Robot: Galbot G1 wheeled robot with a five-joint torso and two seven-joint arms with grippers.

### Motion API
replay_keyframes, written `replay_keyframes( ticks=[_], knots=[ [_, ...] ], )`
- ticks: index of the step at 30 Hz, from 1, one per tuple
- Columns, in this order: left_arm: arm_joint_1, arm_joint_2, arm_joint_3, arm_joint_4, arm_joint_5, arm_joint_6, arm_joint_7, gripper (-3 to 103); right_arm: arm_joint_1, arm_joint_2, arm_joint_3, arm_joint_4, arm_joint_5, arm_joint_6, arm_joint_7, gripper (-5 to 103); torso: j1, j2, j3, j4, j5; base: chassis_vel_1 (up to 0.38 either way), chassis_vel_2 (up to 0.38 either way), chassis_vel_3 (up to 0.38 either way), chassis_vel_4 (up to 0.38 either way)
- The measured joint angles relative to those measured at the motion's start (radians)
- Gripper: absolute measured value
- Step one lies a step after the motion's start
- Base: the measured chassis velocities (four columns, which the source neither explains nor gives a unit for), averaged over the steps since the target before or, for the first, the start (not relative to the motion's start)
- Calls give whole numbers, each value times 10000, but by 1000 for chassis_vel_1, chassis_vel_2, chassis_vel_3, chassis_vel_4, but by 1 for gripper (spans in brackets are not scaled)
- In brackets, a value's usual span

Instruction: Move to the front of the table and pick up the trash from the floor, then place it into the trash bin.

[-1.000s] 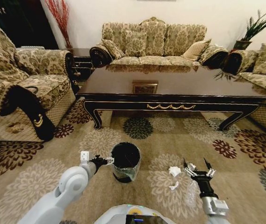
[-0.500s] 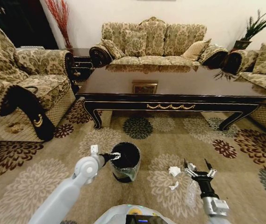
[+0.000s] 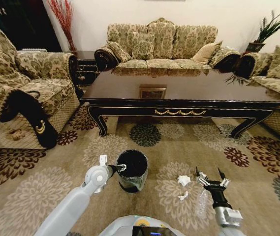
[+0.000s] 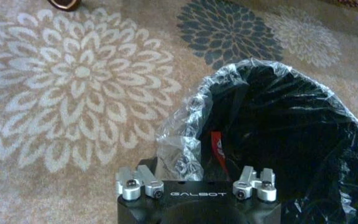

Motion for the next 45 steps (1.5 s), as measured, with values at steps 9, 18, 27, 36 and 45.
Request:
replay_keyframes(
  ticks=[9,18,27,36,45],
  knots=[
    [181,33,-235,-46,-112,-11,-85,48,96,-33,-85,-160,49,-5,13,100,0,0,0,0,0,0,0,0,0],
    [570,99,-843,-127,-121,-21,-46,25,15,5,-49,-270,155,91,-5,100,0,0,0,0,-1,0,0,0,0],
    [767,172,-1040,-222,-107,-22,-55,3,-108,26,38,-184,240,117,-24,100,0,-1,1,1,-2,0,0,0,0],
    [1794,1258,-2098,-1918,-313,-23,-659,0,-159,-157,138,-153,300,-861,486,100,0,0,0,1,-1,0,0,0,0],
    [2514,1595,-3035,-2584,-724,-24,-882,0,375,-721,-247,-494,949,-3804,1619,100,-1,0,0,-3,-2,0,0,0,0]
  ],
)
